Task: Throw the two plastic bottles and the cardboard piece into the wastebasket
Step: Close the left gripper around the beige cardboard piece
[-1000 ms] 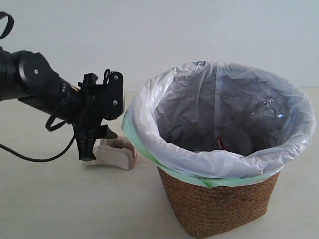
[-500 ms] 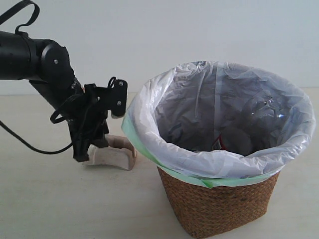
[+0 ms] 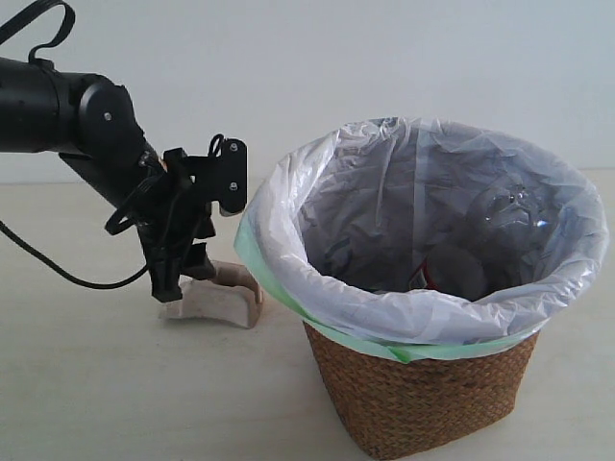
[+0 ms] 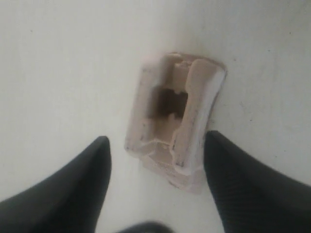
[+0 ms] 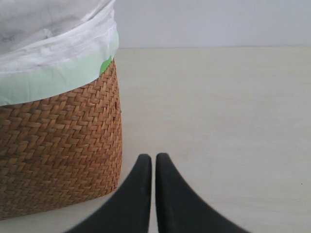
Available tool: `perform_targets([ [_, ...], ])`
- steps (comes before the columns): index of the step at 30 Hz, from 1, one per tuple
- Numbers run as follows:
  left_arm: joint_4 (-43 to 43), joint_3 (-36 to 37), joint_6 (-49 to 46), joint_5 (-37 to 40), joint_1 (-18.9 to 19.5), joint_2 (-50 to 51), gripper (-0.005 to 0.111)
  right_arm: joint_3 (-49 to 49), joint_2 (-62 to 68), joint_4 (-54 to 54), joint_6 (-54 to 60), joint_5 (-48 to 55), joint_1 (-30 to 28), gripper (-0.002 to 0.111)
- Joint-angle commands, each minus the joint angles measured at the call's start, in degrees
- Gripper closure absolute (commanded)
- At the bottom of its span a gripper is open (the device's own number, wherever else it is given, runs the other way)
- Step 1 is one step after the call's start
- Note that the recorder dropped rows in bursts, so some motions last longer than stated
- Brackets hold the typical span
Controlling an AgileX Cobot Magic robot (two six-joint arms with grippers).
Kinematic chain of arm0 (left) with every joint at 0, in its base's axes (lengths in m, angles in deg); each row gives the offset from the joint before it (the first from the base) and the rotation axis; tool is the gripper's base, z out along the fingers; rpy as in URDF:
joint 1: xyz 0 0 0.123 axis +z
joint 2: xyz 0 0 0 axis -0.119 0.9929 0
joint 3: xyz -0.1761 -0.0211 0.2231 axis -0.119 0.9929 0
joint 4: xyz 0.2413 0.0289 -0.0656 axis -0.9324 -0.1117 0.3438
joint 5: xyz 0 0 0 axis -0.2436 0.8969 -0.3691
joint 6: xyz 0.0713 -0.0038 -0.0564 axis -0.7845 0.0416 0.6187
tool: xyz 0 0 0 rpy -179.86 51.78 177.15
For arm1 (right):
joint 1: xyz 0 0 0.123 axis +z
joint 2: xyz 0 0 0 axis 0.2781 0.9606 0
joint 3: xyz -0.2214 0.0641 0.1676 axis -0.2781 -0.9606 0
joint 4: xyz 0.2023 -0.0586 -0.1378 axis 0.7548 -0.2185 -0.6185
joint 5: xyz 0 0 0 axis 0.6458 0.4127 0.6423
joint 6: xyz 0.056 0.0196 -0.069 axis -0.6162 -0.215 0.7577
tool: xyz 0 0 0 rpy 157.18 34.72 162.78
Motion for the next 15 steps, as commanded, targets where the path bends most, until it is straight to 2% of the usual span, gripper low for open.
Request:
perform_targets([
  [1,0.01,-0.41,-0.53,-1.13,-0.17,0.45,0.046,0.05,-0.25,-0.38,0.23,-0.23,-0.34,0.108],
  [15,-3.41,-0.41,-0.53,-4.12,-0.17,4.92,0.046,0.05,-0.25,-0.38,0.23,-0.23,-0.34,0.108],
])
